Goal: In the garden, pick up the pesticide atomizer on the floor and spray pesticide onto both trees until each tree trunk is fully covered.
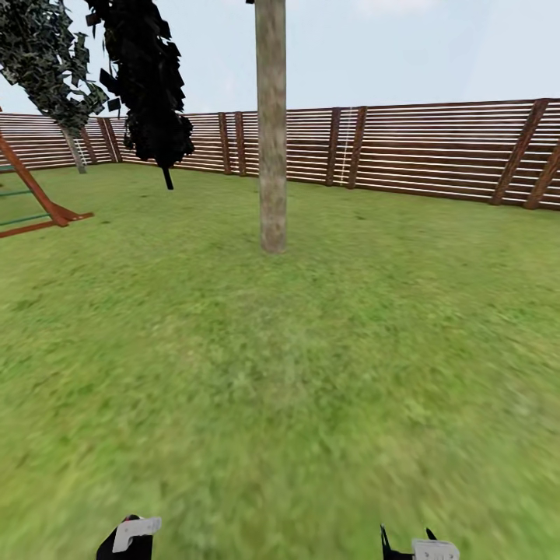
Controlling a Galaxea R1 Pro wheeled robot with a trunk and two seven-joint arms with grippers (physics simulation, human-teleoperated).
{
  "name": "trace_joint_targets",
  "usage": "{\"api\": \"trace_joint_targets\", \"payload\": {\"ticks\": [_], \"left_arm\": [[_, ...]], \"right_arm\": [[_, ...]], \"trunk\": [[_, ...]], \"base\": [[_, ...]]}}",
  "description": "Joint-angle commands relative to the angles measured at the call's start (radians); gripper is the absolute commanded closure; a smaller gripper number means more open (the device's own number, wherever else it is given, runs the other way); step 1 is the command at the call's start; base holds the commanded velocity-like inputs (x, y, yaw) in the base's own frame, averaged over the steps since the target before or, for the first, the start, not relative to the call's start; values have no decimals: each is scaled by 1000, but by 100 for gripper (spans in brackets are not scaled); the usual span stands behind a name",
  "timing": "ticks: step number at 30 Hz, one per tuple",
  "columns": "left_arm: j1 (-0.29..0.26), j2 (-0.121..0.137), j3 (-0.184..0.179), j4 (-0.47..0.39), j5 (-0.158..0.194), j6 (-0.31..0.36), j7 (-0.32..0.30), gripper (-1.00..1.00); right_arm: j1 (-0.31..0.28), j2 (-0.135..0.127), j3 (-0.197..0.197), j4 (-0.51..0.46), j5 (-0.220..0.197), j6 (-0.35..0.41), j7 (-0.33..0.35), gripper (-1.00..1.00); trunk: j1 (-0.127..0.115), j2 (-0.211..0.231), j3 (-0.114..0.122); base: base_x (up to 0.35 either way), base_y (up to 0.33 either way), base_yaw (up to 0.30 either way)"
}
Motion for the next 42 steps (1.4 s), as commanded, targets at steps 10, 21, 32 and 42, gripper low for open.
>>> {"api": "trace_joint_targets", "payload": {"ticks": [10,21,32,42], "left_arm": [[0,0,0,0,0,0,0,100],[0,0,0,0,0,0,0,100],[0,0,1,0,0,0,0,100],[0,0,0,0,0,0,0,100]], "right_arm": [[0,-1,0,0,2,0,2,-100],[0,-4,0,0,3,0,2,-100],[0,0,0,1,1,0,4,-100],[0,0,0,2,3,0,5,-100]], "trunk": [[0,0,0],[0,0,0],[0,0,0],[0,0,0]], "base": [[339,0,0],[340,0,0],[340,0,0],[340,0,1]]}}
